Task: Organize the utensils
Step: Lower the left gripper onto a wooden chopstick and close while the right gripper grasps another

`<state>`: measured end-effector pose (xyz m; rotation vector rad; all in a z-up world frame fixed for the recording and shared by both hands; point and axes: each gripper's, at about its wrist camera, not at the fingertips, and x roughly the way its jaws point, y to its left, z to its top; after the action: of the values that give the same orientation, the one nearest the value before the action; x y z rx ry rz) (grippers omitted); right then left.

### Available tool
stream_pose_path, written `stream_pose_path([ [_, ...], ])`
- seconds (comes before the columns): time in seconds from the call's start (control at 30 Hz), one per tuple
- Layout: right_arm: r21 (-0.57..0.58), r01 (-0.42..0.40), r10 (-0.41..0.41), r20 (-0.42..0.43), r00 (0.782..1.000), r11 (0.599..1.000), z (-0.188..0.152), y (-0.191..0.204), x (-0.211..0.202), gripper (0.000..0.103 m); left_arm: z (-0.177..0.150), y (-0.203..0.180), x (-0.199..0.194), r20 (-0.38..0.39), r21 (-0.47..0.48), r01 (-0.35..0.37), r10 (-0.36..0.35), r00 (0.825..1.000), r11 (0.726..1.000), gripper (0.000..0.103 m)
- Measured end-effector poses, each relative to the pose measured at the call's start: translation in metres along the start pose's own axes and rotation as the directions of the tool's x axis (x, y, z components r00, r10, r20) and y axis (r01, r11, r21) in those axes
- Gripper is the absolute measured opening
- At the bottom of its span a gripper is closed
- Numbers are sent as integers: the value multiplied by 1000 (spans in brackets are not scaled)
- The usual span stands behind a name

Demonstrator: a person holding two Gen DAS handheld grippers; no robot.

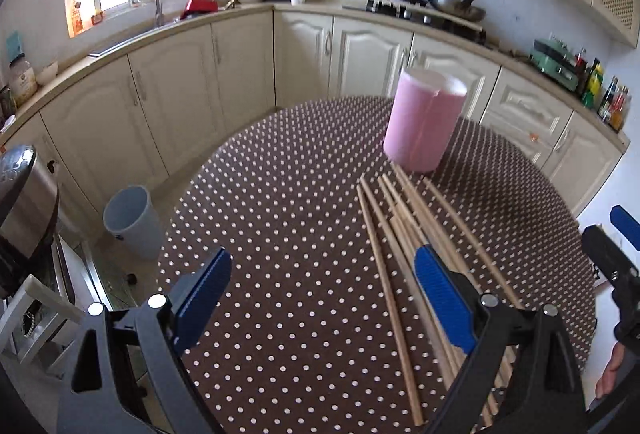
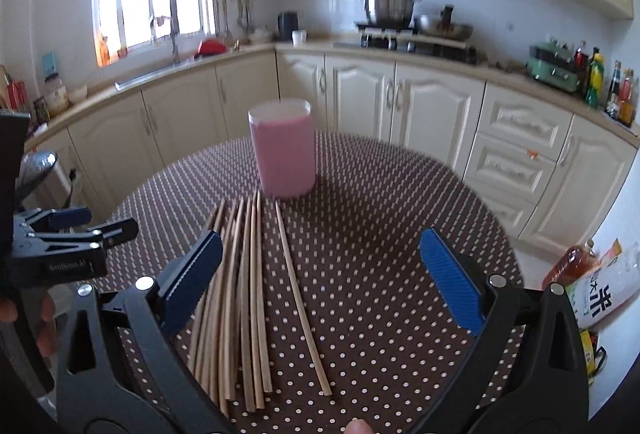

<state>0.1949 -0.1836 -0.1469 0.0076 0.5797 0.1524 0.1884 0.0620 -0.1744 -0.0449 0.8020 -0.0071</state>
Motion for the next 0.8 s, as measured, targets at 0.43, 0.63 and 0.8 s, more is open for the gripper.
stream_pose_path([
  [0.43,-23,-48,43,-169,985,999,-18,-6,61,82,-1,-22,81,-174,39,40,-33,984,998,67],
  [0.63,-42,-118,104,-258,960,992,-17,-7,90,66,4,-28,99,-193,71,-4,17,981,997,64],
  [0.8,-87,-230,180,-387,904,969,-3,2,124,52,17,-35,118,-253,107,20,8,967,994,64],
])
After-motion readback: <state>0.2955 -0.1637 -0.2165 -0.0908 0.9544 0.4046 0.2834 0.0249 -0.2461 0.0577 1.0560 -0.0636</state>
